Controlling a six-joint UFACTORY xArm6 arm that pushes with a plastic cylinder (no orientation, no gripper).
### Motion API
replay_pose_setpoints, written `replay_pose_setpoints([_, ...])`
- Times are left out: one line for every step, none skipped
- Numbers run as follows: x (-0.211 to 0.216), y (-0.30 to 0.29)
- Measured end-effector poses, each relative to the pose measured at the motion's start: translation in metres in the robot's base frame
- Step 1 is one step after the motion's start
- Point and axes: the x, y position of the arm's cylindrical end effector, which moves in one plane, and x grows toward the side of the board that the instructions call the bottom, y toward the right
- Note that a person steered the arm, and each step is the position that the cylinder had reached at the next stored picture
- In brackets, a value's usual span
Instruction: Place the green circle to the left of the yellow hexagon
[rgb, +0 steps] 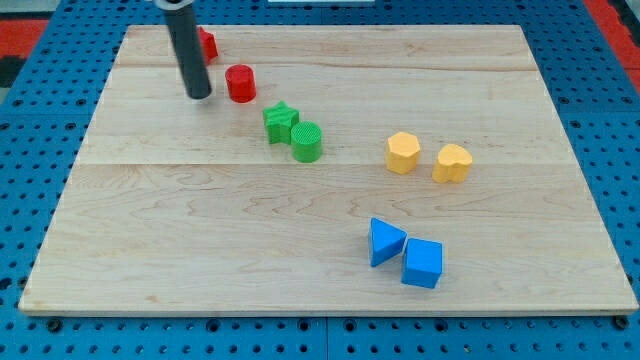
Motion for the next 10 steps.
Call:
replay_pose_setpoints([0.054, -0.015])
replay_pose_setpoints([0.096, 0.031])
replay_pose_setpoints([0.097, 0.088])
replay_pose_setpoints([0.091, 0.122])
replay_pose_setpoints([0.084, 0.150])
replay_pose_setpoints([0.081, 0.139])
replay_pose_setpoints([0.071, 0.132])
replay_pose_setpoints([0.053, 0.127])
replay_pose_setpoints([0.051, 0.130])
replay_pose_setpoints([0.043, 0.130])
